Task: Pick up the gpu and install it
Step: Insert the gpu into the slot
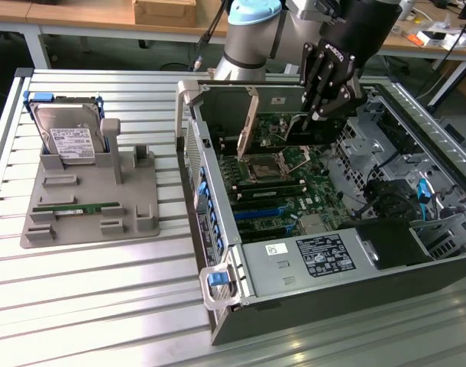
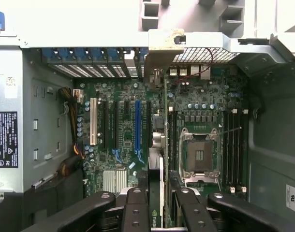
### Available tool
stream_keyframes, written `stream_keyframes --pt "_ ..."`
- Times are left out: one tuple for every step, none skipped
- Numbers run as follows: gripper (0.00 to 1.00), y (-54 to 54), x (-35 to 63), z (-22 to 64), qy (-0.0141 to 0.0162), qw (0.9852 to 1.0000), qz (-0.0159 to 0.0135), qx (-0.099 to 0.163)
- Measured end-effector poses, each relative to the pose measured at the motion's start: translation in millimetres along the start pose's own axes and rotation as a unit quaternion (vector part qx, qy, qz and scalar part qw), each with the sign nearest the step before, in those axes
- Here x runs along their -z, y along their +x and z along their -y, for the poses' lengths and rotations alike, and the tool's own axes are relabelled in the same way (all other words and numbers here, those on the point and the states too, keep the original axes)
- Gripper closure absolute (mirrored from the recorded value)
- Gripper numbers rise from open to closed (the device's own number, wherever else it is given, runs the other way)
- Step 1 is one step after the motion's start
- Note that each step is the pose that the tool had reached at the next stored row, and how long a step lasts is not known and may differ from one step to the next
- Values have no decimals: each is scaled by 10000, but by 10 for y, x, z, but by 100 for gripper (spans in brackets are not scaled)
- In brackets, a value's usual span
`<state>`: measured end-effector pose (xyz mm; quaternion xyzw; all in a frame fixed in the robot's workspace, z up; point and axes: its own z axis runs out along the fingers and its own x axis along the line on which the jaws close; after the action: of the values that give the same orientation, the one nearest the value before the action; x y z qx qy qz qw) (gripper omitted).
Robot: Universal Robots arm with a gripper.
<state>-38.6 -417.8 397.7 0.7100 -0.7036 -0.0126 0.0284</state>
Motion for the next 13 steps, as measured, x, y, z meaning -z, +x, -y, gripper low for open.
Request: stream_keyframes --pt "74 2 -8 0 0 10000 0 0" --pt "74 4 -12 1 0 10000 0 0" --pt "74 4 -14 1 0 10000 0 0" --pt "74 6 -19 1 0 10000 0 0" --pt "74 7 -24 1 0 10000 0 0" --pt "74 9 -30 2 0 10000 0 0" --pt "74 10 -33 2 0 10000 0 0" --pt "74 11 -37 2 0 10000 0 0" --pt "74 12 -40 2 0 10000 0 0" --pt "74 12 -43 3 0 10000 0 0" --pt "74 12 -46 3 0 10000 0 0" --pt "74 13 -48 3 0 10000 0 0" --pt "74 14 -53 3 0 10000 0 0"
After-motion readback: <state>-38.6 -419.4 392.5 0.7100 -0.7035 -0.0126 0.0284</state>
